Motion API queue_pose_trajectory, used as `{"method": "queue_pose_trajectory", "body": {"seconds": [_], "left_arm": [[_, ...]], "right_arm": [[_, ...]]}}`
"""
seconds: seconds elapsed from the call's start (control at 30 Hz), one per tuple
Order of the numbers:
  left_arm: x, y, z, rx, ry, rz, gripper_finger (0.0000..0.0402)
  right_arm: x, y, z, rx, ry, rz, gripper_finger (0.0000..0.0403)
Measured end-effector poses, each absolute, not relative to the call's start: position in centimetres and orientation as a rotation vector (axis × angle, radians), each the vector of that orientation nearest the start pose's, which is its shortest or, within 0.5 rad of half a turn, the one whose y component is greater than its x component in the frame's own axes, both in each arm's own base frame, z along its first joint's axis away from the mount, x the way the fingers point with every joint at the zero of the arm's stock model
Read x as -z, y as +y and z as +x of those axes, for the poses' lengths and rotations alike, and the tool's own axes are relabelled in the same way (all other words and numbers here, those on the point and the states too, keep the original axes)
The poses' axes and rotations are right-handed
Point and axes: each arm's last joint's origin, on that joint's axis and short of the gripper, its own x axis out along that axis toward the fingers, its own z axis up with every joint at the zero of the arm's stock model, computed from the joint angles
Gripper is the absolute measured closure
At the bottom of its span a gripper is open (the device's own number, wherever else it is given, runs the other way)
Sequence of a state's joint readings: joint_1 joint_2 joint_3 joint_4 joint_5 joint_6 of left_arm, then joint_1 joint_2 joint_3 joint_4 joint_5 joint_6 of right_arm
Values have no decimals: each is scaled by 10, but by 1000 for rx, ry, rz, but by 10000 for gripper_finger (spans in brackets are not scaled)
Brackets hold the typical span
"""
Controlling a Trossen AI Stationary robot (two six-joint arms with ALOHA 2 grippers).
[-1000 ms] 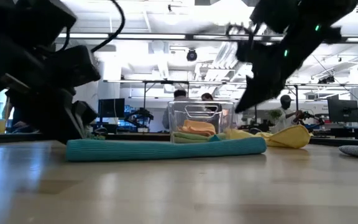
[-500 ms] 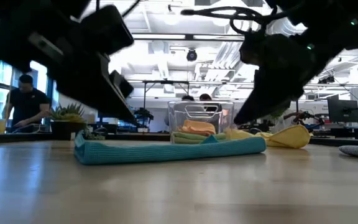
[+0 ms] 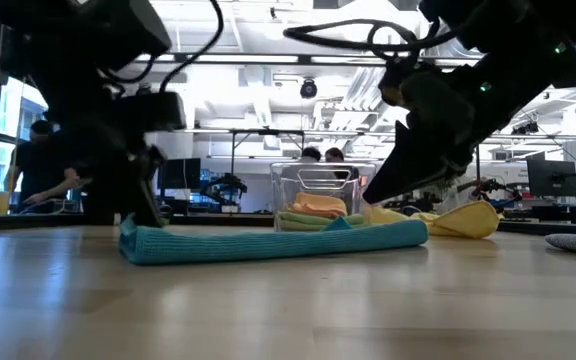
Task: Fold microfiber towels
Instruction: Fold the blue microfiber cloth
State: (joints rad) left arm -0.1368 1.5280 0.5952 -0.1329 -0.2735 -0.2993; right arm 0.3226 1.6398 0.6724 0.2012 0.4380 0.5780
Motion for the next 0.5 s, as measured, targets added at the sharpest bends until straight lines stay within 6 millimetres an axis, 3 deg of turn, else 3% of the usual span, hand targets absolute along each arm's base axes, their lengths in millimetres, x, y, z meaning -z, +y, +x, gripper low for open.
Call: {"method": "queue_pose_trajectory", "body": {"seconds": [0.27, 0.5], "left_arm": [[-117, -48, 250, -160, 1012, -161, 402], [-124, -74, 256, -118, 870, -263, 402]], "right_arm": [[-134, 81, 283, 298, 655, 237, 397], [-134, 79, 284, 308, 658, 256, 397]]}}
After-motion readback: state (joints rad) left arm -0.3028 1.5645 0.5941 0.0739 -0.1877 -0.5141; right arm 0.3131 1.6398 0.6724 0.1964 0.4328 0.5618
